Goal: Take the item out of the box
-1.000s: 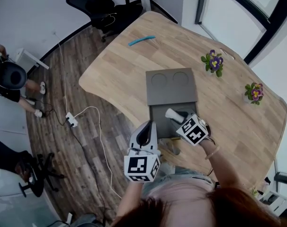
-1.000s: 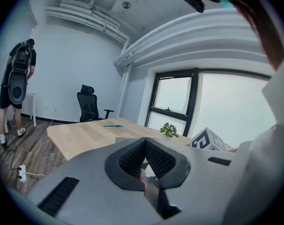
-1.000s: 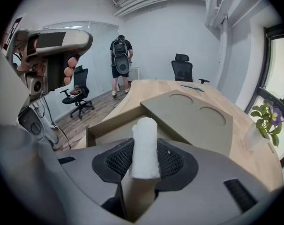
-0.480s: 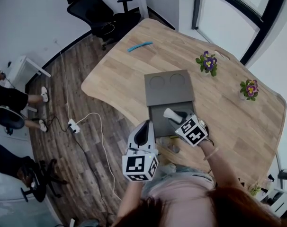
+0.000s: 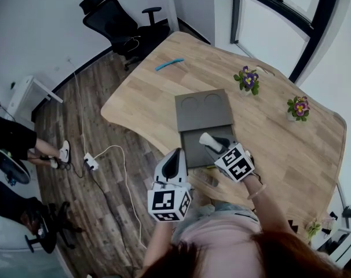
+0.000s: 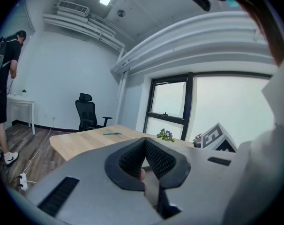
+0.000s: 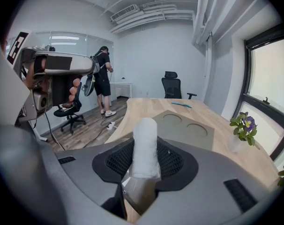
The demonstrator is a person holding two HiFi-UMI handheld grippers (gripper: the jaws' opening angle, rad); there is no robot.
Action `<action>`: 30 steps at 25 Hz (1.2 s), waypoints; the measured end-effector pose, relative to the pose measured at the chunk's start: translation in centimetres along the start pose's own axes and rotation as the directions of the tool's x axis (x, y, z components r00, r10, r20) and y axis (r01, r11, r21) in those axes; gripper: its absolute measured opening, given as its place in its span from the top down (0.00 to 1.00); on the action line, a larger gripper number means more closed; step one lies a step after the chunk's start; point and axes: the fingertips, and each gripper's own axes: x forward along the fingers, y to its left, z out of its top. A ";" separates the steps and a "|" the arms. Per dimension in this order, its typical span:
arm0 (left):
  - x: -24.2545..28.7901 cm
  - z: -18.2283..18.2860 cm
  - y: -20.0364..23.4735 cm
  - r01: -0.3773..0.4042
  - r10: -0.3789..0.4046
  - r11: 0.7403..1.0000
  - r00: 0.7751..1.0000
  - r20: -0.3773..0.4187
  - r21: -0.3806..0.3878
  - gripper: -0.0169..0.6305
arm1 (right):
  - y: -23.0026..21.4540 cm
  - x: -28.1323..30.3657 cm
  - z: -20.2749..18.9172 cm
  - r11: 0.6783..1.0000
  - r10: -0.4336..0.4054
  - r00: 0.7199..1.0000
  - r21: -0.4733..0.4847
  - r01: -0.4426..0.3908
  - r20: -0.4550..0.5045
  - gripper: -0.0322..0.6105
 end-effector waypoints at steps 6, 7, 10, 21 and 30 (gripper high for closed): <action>-0.8 0.6 -0.3 0.010 -0.010 1.000 1.000 0.016 0.007 0.98 | 0.4 -1.5 1.1 1.000 -0.025 0.998 0.020 0.024 0.055 0.74; -0.9 0.8 -0.4 0.012 -0.013 1.000 1.000 0.019 0.010 0.98 | 0.5 -1.8 1.3 0.999 -0.031 0.997 0.026 0.029 0.065 0.74; -1.3 1.1 -0.5 0.016 -0.017 1.000 0.999 0.029 0.014 0.98 | 0.4 -2.7 2.2 0.998 -0.052 0.993 0.040 0.048 0.103 0.74; -2.8 2.4 -1.2 0.031 -0.032 0.999 0.998 0.055 0.017 0.98 | 1.0 -6.3 4.0 0.989 -0.105 0.968 0.121 0.079 0.229 0.74; -4.0 3.3 -2.1 0.033 -0.035 0.999 0.995 0.090 0.026 0.98 | 1.3 -9.6 5.2 0.982 -0.140 0.932 0.170 0.087 0.333 0.74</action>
